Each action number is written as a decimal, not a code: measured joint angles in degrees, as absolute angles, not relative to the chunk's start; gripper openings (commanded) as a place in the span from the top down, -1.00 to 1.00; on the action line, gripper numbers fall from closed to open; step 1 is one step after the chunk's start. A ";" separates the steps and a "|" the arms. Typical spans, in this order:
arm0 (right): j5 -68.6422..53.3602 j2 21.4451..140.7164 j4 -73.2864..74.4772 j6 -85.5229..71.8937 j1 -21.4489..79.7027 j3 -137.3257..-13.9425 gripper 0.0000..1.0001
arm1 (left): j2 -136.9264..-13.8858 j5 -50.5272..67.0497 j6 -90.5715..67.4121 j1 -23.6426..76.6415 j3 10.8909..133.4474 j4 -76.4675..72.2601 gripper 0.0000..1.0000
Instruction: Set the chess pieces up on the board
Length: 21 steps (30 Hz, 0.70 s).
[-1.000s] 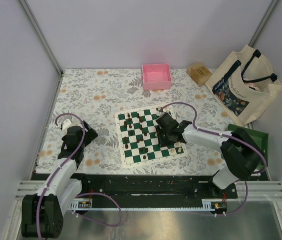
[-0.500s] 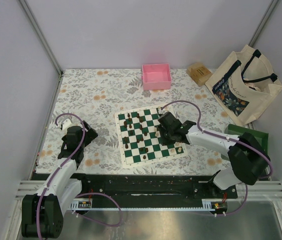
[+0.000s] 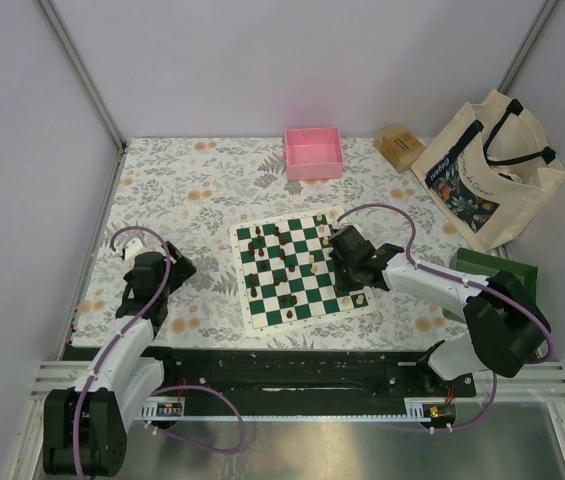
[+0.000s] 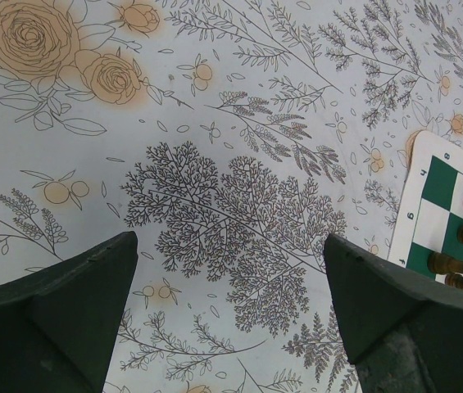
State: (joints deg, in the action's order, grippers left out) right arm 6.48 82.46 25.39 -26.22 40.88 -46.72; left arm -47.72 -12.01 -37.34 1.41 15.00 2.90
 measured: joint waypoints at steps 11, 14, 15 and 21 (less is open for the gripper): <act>6.44 82.56 25.08 -26.22 40.07 -46.65 0.52 | -47.72 -12.01 -37.34 1.41 15.00 2.90 -0.98; 6.44 82.81 25.08 -26.20 39.99 -46.63 0.51 | -47.72 -12.01 -37.34 1.41 15.00 2.90 -0.98; 6.42 82.91 25.08 -26.20 39.99 -46.63 0.50 | -47.72 -12.01 -37.34 1.41 15.00 2.90 -0.98; 6.39 83.99 24.97 -26.20 39.99 -46.57 0.43 | -47.72 -12.01 -37.34 1.41 15.00 2.90 -0.98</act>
